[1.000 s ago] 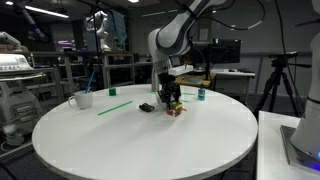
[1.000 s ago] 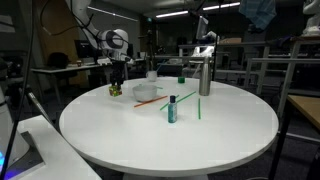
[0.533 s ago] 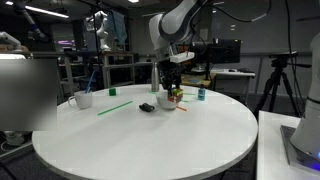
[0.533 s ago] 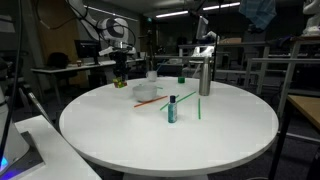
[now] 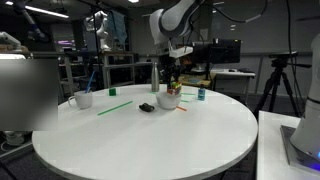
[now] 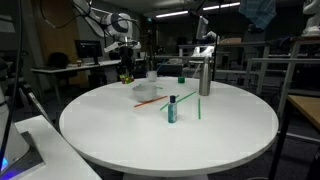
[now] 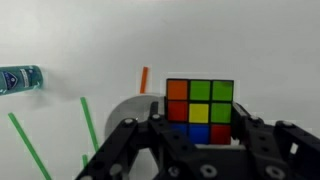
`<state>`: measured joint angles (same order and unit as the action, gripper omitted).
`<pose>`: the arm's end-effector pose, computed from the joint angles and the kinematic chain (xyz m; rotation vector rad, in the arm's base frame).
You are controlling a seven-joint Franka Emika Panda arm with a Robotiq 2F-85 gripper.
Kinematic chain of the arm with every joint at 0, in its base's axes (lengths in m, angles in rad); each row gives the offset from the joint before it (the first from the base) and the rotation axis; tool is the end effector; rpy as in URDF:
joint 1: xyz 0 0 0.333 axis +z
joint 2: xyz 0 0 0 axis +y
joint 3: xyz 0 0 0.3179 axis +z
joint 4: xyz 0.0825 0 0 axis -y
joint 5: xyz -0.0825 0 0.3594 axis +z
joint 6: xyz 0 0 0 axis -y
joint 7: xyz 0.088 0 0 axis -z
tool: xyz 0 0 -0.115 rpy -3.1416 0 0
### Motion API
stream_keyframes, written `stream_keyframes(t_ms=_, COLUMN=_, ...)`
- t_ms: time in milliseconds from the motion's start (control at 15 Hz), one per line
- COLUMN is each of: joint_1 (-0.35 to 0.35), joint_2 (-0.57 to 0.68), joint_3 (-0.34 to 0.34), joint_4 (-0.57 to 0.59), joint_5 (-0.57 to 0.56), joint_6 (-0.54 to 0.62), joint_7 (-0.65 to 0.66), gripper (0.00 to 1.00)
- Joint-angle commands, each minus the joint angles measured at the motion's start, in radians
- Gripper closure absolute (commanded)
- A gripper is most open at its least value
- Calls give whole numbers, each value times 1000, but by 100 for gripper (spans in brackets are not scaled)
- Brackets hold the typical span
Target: Put the Rubik's cube in the bowl
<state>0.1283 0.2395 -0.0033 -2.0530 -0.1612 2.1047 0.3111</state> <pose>0.5421 0.0594 0.3179 2.9610 -0.1346 -0.2300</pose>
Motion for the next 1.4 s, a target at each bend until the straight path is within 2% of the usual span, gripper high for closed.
stream_keyframes(t_ms=0, joint_1=-12, joint_2=23, joint_3=-9, joint_4=75, joint_5=-29, joint_6=-72, joint_7=13, gripper=66)
stream_keyframes(t_ms=933, joint_1=-36, joint_2=161, joint_3=-36, joint_4=296, joint_5=-15, joint_6=-159, joint_7=-11, gripper=66)
stream_keyframes(t_ms=1333, joint_1=-41, joint_2=216, joint_3=-49, joint_4=334, joint_5=-7, joint_6=-154, joint_7=-16, gripper=66)
